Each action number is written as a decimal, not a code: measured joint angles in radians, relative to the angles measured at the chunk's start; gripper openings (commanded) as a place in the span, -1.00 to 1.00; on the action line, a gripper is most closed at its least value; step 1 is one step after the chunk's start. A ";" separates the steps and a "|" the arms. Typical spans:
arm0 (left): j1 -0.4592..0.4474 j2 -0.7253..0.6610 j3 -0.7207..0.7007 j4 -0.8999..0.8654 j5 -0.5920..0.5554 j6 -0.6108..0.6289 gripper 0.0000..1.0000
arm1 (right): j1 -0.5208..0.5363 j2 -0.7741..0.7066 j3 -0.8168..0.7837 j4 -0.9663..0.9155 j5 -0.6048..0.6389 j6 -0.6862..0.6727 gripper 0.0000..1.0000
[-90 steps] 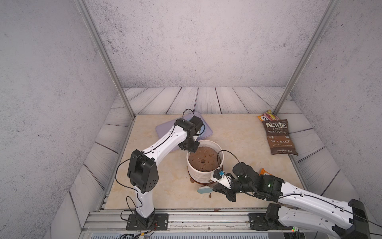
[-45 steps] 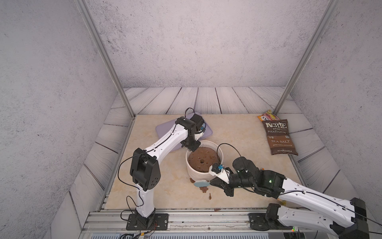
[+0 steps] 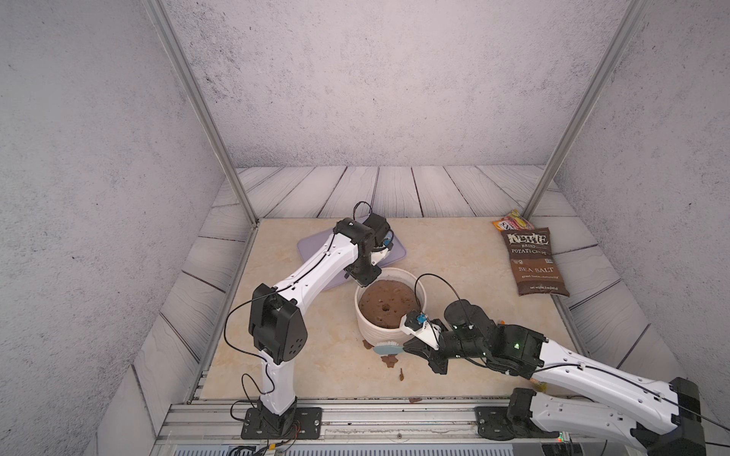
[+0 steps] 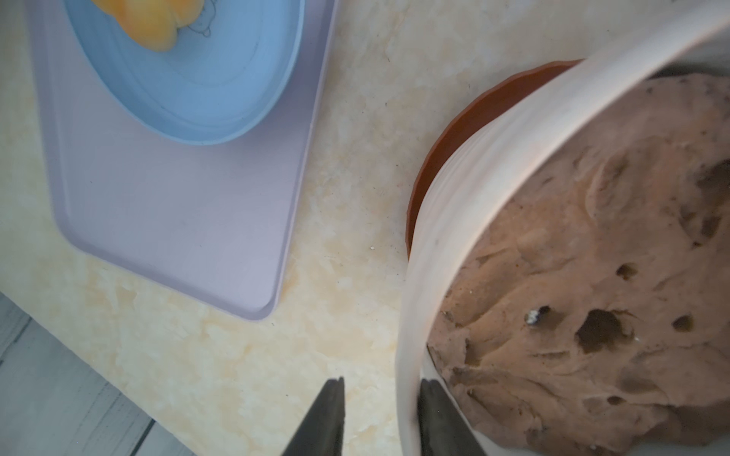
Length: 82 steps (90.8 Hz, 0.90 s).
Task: Scrub the dried mud off the ceramic pot
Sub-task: Brush off the soil from the pot.
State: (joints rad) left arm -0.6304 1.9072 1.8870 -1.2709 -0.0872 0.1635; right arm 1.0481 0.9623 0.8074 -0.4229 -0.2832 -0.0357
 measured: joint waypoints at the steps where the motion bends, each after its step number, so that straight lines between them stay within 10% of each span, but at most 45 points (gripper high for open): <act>1: 0.000 0.000 0.006 -0.007 -0.002 -0.008 -0.05 | 0.000 0.000 0.000 0.000 0.000 0.000 -1.00; 23: 0.003 -0.005 0.097 -0.106 0.018 -0.304 0.35 | -0.007 -0.012 0.000 -0.007 0.006 -0.002 -1.00; 82: -0.095 -0.206 -0.279 -0.064 0.099 -1.181 0.13 | -0.029 -0.072 -0.045 0.039 0.032 -0.001 -1.00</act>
State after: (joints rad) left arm -0.7254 1.7016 1.6081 -1.3350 0.0116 -1.0172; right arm 1.0195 0.8906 0.7628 -0.3843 -0.2508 -0.0364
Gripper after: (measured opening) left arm 0.586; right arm 0.068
